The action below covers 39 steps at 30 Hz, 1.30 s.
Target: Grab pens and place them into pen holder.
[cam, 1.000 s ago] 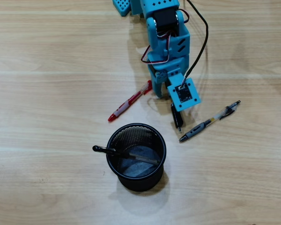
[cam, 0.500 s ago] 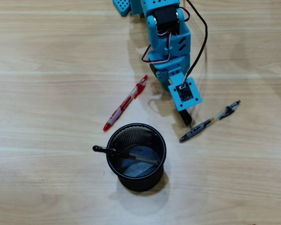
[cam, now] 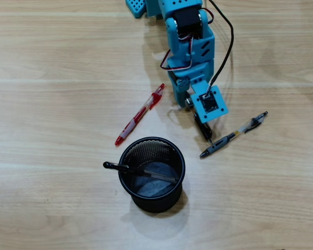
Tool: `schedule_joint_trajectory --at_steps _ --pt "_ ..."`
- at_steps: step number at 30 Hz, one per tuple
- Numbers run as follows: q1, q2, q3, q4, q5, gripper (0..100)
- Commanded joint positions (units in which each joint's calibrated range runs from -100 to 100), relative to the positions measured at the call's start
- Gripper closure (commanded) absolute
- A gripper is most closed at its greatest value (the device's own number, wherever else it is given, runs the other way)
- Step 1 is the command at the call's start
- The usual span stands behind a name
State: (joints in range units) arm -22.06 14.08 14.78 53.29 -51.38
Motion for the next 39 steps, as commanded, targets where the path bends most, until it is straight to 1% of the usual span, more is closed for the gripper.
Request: schedule_joint_trajectory --at_steps 1,10,16,21,28,31,35,39 --pt "-0.6 -0.3 -2.0 -0.5 -0.2 85" --pt "-1.0 2.7 -1.8 -1.1 -0.2 85" --pt "-1.3 8.4 -1.6 -11.7 -0.1 85" --pt "-1.6 10.7 -1.7 -13.8 -0.2 85" --pt "-0.7 10.6 -1.6 -12.9 -0.6 85" --pt "-0.9 10.2 -2.1 -7.4 -3.0 86" --pt "-0.7 7.5 -2.1 -1.2 -3.6 86" --pt "0.7 6.0 -1.7 -0.1 -3.6 87"
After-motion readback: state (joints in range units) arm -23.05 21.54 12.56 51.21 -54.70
